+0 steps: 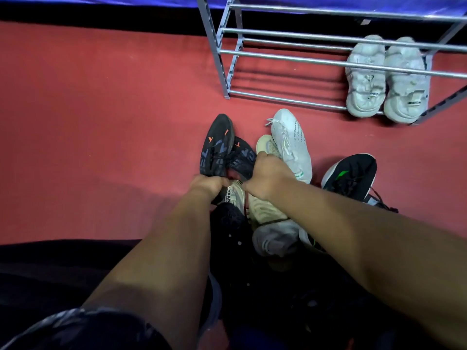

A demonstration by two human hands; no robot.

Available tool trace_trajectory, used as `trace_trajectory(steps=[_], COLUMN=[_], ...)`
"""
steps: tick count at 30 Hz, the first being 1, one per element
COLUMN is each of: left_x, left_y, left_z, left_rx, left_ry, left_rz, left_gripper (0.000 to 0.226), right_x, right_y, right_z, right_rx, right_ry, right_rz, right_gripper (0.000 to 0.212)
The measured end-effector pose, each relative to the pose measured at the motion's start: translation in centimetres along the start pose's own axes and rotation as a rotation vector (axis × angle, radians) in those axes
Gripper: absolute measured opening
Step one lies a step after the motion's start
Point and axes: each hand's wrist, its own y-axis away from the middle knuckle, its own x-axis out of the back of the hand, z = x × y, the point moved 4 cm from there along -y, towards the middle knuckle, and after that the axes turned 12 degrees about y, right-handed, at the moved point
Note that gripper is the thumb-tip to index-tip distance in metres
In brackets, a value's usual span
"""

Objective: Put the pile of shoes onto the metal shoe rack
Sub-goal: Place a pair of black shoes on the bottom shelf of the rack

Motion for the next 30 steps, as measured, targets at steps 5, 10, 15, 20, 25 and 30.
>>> trace_trajectory(steps=[5, 10, 15, 20, 25, 30], left_x=[-0.7, -1.4, -2.5, -5.7, -7.9, -10.4], left_y=[1.2, 4.7, 7.1, 8.0, 7.4, 5.4], left_z=[2.6, 6.9, 10.3, 12.2, 14.3, 16.4], left_rx=[-0.074, -0.031, -0.102, -0.224, -0.341, -0.427], left_ry=[0.237, 0.411, 0.424, 0.351, 0.224, 0.126], left_rz=[-0.038, -0.238, -0.272, -0.243, -0.175, -0.076], left_gripper=[0.059, 0.041, 0.046, 0.05, 0.038, 0.029], right_x=[5.2, 9.1, 11.3, 10.6, 10.2, 9.9], right_y=[-0.3, 0.2, 0.8, 0.3, -0.1, -2.3], right_z=[1.4, 3.3, 6.9, 10.8, 13.9, 16.1], right_rx=[-0.01, -0.141, -0.281, -0.299, -0.3, -0.279], right_ry=[-0.086, -0.513, -0.944, -1.011, -0.808, -0.745], right_rz=[-0.042, 0.025, 0.055, 0.196, 0.361, 0.464], right_gripper=[0.041, 0.034, 0.037, 0.045, 0.031, 0.032])
